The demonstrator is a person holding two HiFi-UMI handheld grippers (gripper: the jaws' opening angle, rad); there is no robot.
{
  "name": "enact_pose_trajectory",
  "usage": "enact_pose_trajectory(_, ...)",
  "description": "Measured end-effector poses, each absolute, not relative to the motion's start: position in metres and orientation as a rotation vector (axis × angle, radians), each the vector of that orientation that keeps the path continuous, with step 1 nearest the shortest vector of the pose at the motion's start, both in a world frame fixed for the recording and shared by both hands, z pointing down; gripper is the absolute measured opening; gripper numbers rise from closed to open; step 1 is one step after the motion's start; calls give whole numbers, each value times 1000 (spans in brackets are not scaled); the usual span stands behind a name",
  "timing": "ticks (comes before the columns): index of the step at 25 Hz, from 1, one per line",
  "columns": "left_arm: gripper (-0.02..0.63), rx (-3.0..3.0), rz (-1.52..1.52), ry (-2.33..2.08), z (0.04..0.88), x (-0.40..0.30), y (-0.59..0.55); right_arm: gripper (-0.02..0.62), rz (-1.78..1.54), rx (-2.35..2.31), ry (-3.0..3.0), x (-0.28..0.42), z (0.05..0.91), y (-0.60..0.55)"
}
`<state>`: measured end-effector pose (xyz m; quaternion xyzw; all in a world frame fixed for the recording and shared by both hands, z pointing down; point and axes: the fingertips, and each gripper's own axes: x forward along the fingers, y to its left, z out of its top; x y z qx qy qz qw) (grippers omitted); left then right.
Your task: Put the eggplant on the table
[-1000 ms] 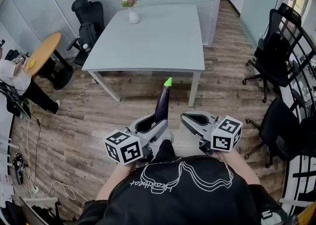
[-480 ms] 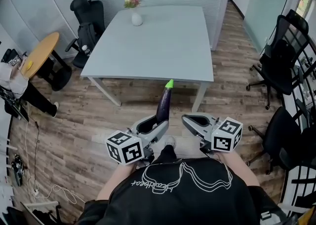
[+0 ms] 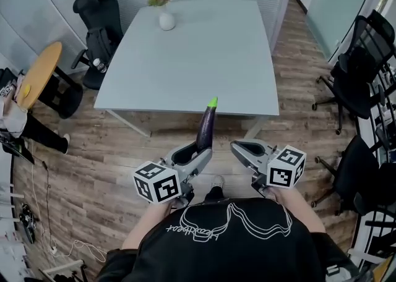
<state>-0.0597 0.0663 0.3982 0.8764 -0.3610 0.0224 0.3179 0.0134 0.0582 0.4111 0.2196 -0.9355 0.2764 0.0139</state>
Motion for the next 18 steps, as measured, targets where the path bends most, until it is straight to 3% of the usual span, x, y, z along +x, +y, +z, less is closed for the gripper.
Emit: enact_pose_trajectory(18,198,2378,81,-976,400,-129,-62,9,814,735,-2859,-46,414,-56)
